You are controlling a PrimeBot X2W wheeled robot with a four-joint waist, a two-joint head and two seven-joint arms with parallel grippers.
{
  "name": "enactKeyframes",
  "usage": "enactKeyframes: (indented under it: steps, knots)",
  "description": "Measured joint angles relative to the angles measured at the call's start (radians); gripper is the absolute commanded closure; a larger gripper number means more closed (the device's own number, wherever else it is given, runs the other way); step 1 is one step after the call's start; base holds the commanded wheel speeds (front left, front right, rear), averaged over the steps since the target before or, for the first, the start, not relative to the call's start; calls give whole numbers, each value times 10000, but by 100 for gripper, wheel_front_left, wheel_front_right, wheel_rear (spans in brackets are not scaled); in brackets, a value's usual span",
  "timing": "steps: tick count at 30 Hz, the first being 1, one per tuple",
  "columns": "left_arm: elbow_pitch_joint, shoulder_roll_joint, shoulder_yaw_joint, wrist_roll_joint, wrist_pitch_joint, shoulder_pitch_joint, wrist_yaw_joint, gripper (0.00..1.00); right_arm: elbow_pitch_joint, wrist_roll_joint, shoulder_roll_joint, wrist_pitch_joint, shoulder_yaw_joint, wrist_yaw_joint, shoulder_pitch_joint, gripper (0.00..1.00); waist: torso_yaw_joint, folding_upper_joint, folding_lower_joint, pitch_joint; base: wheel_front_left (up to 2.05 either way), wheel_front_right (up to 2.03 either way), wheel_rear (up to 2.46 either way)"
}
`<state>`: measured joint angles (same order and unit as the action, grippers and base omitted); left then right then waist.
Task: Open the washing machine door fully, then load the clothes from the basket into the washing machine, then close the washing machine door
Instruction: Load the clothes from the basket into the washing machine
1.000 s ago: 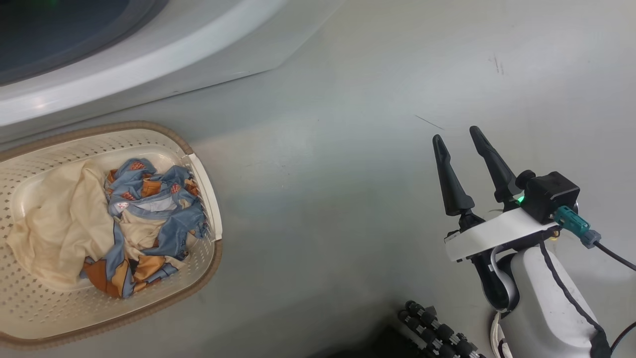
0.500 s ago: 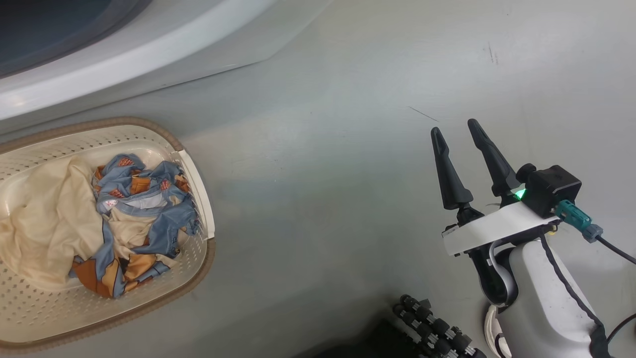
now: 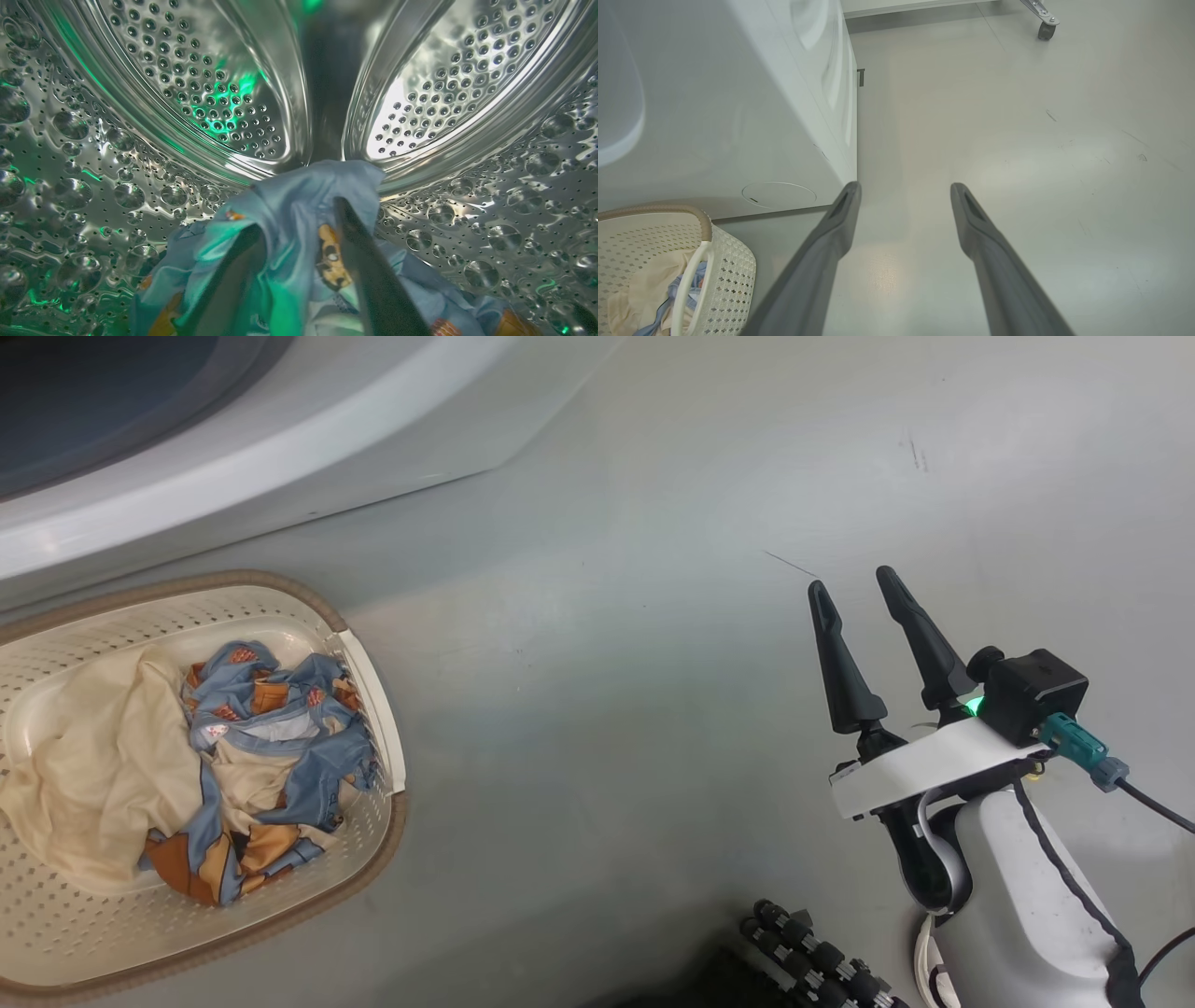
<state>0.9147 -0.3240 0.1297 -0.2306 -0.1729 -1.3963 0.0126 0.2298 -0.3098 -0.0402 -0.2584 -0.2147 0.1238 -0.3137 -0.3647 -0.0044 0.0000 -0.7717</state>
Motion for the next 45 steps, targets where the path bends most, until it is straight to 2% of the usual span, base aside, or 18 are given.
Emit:
enactKeyframes:
  steps: [8, 25, 38, 45]
  knots:
    - [495, 155, 81, 67, 98, 12, 174, 0, 56, 2, 0, 0, 102, 0, 6, 0, 84, 0, 0, 315, 0, 0, 0]
    - [1312, 1200, 188, 111, -349, 673, 426, 0, 213, 19, -2, 0, 543, 0, 52, 0, 488, 0, 0, 1235, 0, 0, 0]
    - [1622, 1806, 157, -159, -650, 1346, 431, 0, 226, 109, -4, 0, 809, 0, 229, 0, 995, 0, 0, 1868, 0, 0, 0]
    - [1622, 2326, 347, -157, -756, 1975, 330, 0, 263, 151, -6, 0, 993, 0, 290, 0, 1295, 0, 0, 2298, 0, 0, 0]
